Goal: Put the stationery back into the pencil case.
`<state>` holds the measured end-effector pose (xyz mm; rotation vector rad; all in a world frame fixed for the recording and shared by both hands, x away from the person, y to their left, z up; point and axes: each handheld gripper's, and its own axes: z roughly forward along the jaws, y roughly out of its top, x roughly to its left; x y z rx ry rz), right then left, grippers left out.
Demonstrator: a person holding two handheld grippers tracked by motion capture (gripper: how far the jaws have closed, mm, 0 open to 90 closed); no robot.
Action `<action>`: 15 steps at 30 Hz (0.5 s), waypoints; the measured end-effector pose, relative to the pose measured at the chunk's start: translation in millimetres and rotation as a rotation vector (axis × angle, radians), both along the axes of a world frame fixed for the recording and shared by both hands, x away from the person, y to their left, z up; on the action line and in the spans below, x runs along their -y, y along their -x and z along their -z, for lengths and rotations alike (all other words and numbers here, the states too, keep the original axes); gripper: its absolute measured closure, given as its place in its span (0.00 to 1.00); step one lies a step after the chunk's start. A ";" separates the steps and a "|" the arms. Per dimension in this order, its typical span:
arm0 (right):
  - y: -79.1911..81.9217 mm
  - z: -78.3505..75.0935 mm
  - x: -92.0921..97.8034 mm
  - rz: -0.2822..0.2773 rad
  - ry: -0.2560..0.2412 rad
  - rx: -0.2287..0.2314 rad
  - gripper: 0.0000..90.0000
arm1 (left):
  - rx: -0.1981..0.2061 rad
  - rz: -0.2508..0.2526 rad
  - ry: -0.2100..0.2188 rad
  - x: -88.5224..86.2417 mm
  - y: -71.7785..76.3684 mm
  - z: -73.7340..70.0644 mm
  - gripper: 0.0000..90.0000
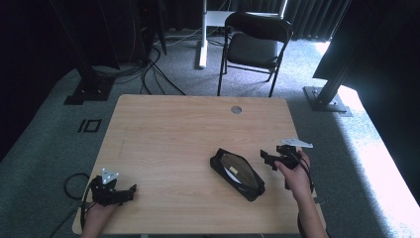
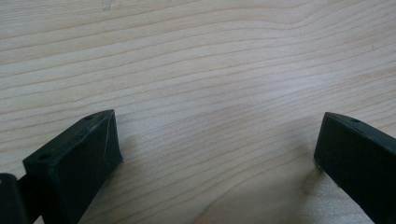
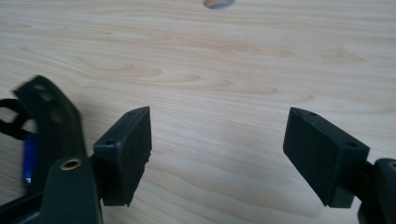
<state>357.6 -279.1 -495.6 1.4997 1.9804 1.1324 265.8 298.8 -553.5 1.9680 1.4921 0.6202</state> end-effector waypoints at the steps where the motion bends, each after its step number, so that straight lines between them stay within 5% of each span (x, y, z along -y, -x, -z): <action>1: 0.8 1.9 1.9 0.010 -0.001 -0.006 0.26 | 0.000 0.000 0.000 0.0 0.0 0.0 0.01; 10: 11.5 20.5 15.4 0.131 -0.004 -0.076 0.20 | 0.000 0.000 0.000 0.0 0.0 0.0 0.01; 15: 18.1 30.3 25.1 0.191 0.026 -0.071 0.19 | 0.001 0.000 0.000 0.0 0.0 0.1 0.01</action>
